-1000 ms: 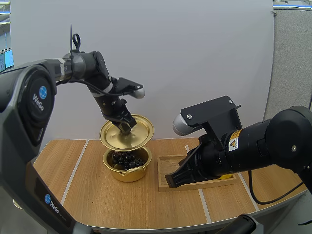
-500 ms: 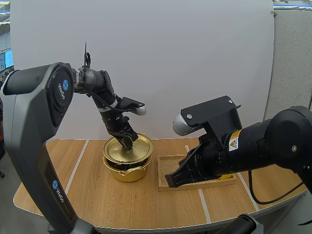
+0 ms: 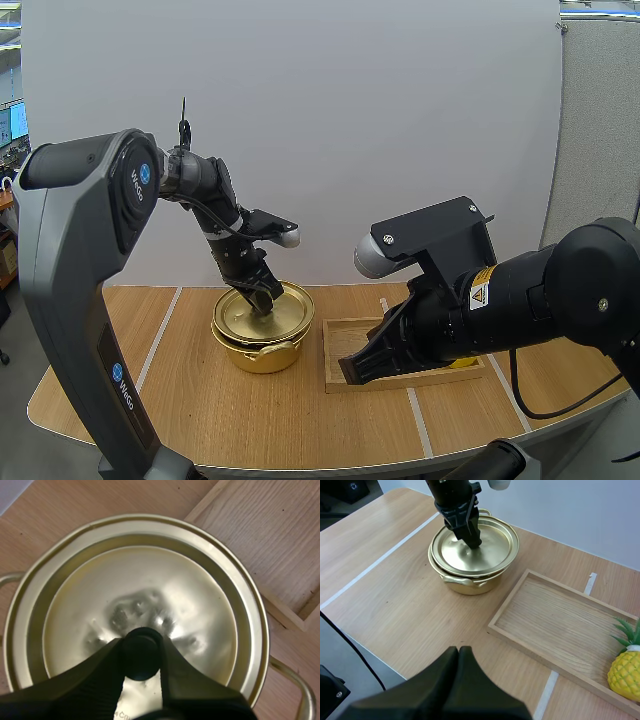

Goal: Open the pot, put the grape inside, and close it

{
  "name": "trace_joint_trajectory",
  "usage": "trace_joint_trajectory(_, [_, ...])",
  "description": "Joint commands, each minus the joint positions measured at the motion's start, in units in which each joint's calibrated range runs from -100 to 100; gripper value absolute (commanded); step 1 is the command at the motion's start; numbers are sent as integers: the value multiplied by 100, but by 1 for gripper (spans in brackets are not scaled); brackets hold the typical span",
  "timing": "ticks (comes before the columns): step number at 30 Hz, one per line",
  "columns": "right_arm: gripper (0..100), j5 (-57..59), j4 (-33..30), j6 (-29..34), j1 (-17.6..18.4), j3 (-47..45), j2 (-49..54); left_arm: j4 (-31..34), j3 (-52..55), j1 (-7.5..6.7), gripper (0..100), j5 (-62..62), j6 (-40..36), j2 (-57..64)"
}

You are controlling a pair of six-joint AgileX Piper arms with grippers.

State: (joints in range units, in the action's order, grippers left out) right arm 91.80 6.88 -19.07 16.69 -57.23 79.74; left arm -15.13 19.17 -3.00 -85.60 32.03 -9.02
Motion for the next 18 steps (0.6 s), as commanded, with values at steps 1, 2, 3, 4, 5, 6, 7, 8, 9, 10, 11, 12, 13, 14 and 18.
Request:
trace_joint_trajectory(1, [0,-72,-23,7,-19,-20,43,35,168,-18,0,162,54,-64])
trace_joint_trajectory(2, [0,-72,-23,7,-19,-20,43,77,215,-18,0,218,64,-64])
trace_joint_trajectory(3, [0,-72,-23,7,-19,-20,43,79,243,-18,0,240,64,-64])
trace_joint_trajectory(4, [0,-72,-23,7,-19,-20,43,79,271,-18,0,236,90,-64])
trace_joint_trajectory(5, [0,-72,-23,7,-19,-20,43,79,288,-11,0,236,89,-64])
trace_joint_trajectory(6, [0,-72,-23,7,-19,-20,43,89,286,-11,0,236,89,-64])
trace_joint_trajectory(7, [0,-72,-23,7,-19,-20,43,89,286,-11,0,215,89,-64])
trace_joint_trajectory(8, [0,-72,-23,7,-19,-20,43,89,286,-11,0,192,89,-64])
trace_joint_trajectory(9, [0,-72,-23,7,-19,-20,43,100,286,-11,0,140,89,-64])
trace_joint_trajectory(10, [0,-72,-23,7,-19,-20,43,102,286,-11,0,16,89,-64])
trace_joint_trajectory(11, [0,-72,-23,7,-19,-20,43,102,286,-11,0,-86,89,-64])
trace_joint_trajectory(12, [0,-72,-23,7,-19,-20,43,102,286,-11,0,-209,89,-64])
trace_joint_trajectory(13, [0,-72,-23,7,-19,-20,43,102,286,-11,0,-321,89,-64])
trace_joint_trajectory(14, [0,-72,-23,7,-19,-20,43,102,286,-11,0,-403,100,-64])
trace_joint_trajectory(18, [0,-72,-23,7,-19,-20,43,102,286,-11,0,-644,120,-40])
